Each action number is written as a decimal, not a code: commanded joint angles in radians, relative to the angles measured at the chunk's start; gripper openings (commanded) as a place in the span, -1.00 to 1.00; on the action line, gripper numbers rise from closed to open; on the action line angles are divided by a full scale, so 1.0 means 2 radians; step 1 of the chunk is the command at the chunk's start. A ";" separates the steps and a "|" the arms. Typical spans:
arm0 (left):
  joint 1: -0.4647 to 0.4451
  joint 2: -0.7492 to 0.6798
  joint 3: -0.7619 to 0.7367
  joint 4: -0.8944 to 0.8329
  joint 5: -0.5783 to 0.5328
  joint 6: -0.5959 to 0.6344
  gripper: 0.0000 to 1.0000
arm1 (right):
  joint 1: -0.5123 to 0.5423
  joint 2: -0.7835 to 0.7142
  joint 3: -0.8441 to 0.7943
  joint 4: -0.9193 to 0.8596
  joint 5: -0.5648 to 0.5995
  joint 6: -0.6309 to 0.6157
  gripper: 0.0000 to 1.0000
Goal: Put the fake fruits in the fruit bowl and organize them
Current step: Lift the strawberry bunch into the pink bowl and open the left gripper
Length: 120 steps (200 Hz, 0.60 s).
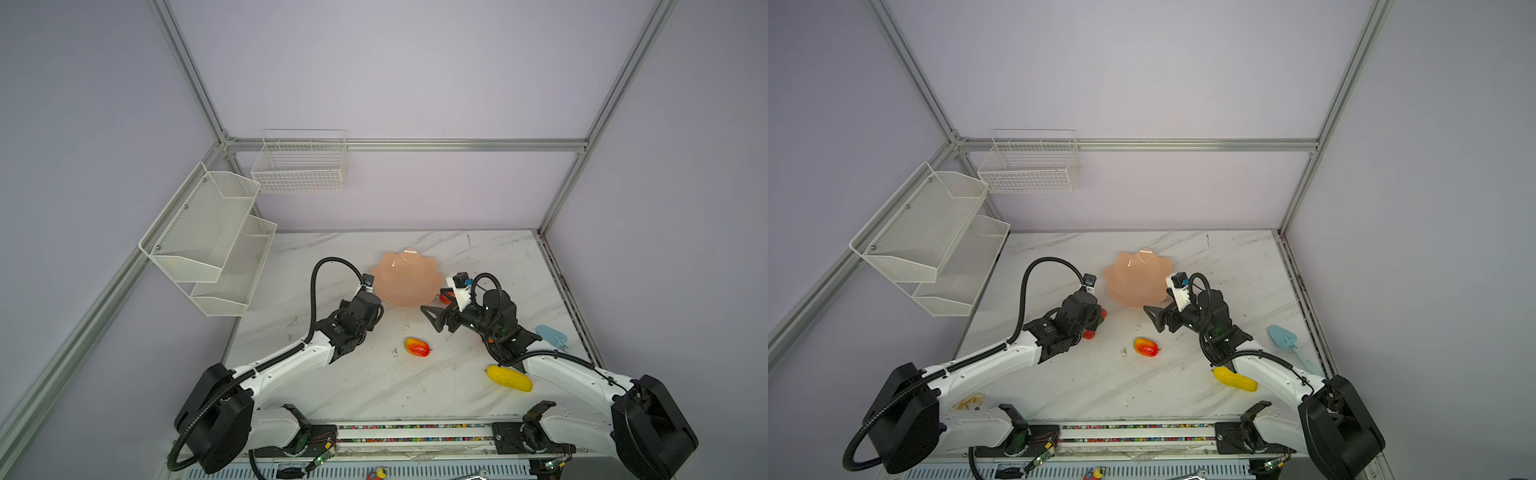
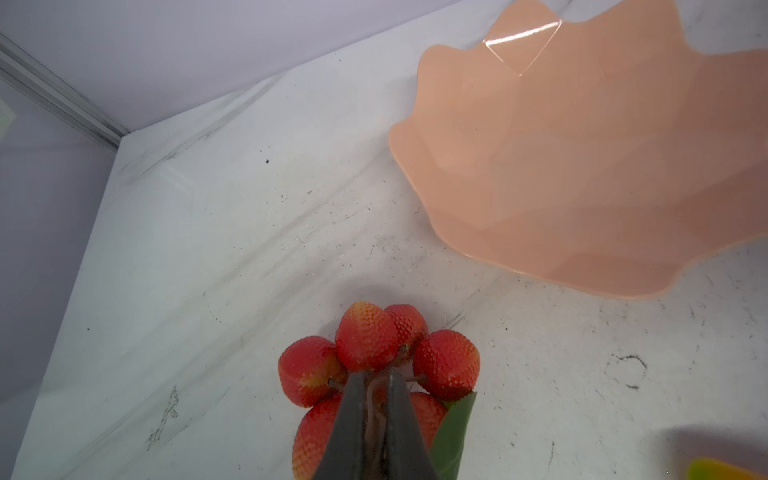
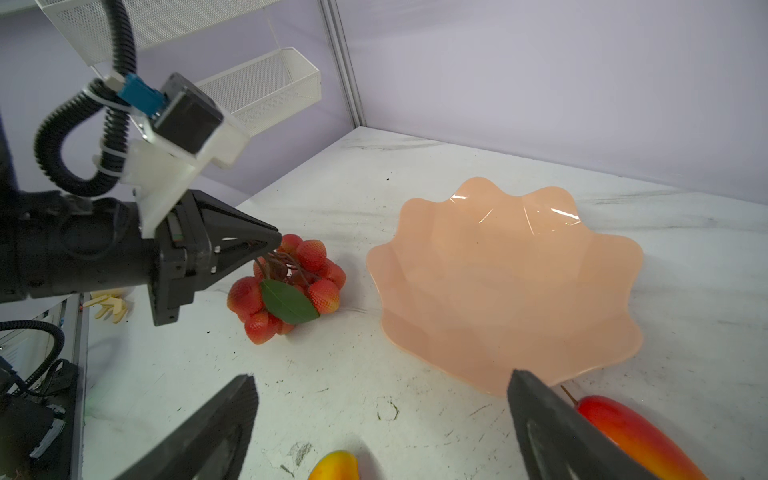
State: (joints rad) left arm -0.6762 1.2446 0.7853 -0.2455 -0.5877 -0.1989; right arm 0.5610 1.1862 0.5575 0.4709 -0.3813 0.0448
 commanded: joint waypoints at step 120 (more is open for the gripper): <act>-0.005 0.107 0.310 -0.011 0.125 0.071 -1.00 | -0.098 -0.013 -0.020 0.014 -0.026 0.064 0.95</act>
State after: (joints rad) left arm -0.6750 1.3602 1.2285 -0.3164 -0.3973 -0.1112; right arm 0.3706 1.1816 0.5320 0.4747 -0.4072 0.1520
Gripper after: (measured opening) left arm 0.068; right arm 0.975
